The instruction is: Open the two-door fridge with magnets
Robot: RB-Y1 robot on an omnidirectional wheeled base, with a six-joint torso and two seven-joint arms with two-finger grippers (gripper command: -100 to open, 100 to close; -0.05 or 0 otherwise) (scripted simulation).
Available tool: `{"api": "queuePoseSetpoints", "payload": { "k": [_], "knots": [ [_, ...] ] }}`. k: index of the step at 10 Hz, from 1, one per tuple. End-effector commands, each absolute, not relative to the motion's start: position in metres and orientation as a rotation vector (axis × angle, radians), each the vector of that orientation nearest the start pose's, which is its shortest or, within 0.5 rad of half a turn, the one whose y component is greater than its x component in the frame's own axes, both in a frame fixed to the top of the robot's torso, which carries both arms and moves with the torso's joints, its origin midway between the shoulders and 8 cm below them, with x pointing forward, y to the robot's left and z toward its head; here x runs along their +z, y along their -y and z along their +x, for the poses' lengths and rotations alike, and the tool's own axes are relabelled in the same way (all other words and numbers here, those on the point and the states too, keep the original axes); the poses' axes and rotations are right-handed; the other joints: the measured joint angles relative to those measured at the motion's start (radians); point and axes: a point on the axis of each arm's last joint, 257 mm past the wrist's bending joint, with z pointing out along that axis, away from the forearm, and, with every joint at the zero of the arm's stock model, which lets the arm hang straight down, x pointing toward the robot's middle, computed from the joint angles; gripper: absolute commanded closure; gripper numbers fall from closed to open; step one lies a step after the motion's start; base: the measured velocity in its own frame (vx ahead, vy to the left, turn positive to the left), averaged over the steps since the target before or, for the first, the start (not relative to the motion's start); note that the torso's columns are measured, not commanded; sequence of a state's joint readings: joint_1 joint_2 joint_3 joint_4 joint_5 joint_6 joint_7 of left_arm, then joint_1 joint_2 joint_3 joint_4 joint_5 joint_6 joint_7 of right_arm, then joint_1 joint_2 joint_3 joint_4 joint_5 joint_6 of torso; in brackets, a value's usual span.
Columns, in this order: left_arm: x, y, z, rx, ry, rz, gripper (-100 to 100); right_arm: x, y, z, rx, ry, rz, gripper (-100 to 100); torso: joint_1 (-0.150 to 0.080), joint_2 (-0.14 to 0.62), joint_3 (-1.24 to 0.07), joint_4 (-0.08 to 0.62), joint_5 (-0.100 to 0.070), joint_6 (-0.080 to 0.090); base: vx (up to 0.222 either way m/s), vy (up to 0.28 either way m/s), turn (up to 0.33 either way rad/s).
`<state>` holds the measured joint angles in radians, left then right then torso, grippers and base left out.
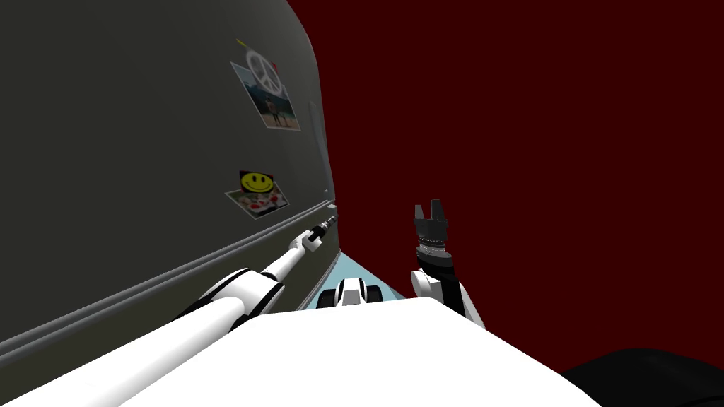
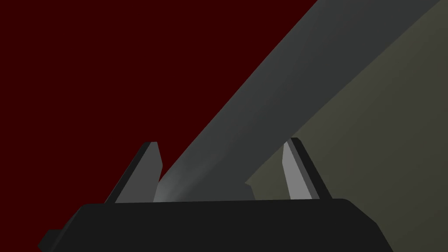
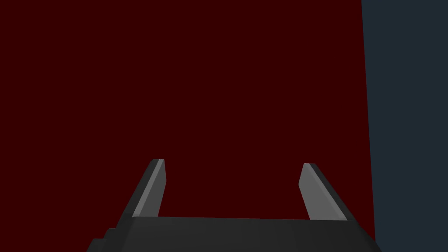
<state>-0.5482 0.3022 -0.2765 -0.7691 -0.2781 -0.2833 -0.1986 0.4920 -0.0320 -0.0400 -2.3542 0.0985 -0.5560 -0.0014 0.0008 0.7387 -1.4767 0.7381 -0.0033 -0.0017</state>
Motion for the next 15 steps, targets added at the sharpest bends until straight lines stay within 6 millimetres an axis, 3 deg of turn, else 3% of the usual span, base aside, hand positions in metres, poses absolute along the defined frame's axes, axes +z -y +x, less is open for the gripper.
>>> {"api": "queuePoseSetpoints", "payload": {
  "k": [1, 7, 8, 9, 10, 15],
  "knots": [
    [-0.272, -0.182, 0.645, -0.719, -1.719, -0.275, 100, 0.068, 0.267, 0.319, 1.236, -0.601, 0.456, 0, 0.001, 0.001, 0.0, 0.0, 0.0, -0.001, -0.022, -0.009, 0.008],
    [-0.273, -0.185, 0.644, -0.728, -1.719, -0.289, 100, 0.068, 0.267, 0.319, 1.236, -0.601, 0.456, 0, 0.004, 0.003, 0.002, 0.0, 0.0, -0.005, -0.015, -0.001, 0.003],
    [-0.266, -0.175, 0.645, -0.751, -1.708, -0.29, 100, 0.068, 0.267, 0.319, 1.236, -0.601, 0.456, 0, 0.004, 0.004, 0.002, 0.0, 0.0, -0.006, -0.002, -0.006, -0.018],
    [-0.265, -0.146, 0.641, -0.789, -1.721, -0.246, 100, 0.068, 0.267, 0.319, 1.236, -0.601, 0.456, 0, 0.003, 0.003, 0.002, 0.001, 0.001, -0.003, -0.182, 0.02, -0.121],
    [-0.265, -0.146, 0.641, -0.789, -1.721, -0.246, 100, 0.068, 0.267, 0.319, 1.236, -0.601, 0.456, 0, 0.0, 0.009, 0.005, 0.0, 0.003, 0.005, -0.225, 0.022, -0.138],
    [-0.262, -0.077, 0.625, -0.873, -1.752, -0.13, 100, 0.068, 0.267, 0.319, 1.236, -0.601, 0.456, 0, 0.002, 0.004, 0.003, 0.004, 0.0, -0.001, -0.228, 0.013, -0.117]
  ]
}}
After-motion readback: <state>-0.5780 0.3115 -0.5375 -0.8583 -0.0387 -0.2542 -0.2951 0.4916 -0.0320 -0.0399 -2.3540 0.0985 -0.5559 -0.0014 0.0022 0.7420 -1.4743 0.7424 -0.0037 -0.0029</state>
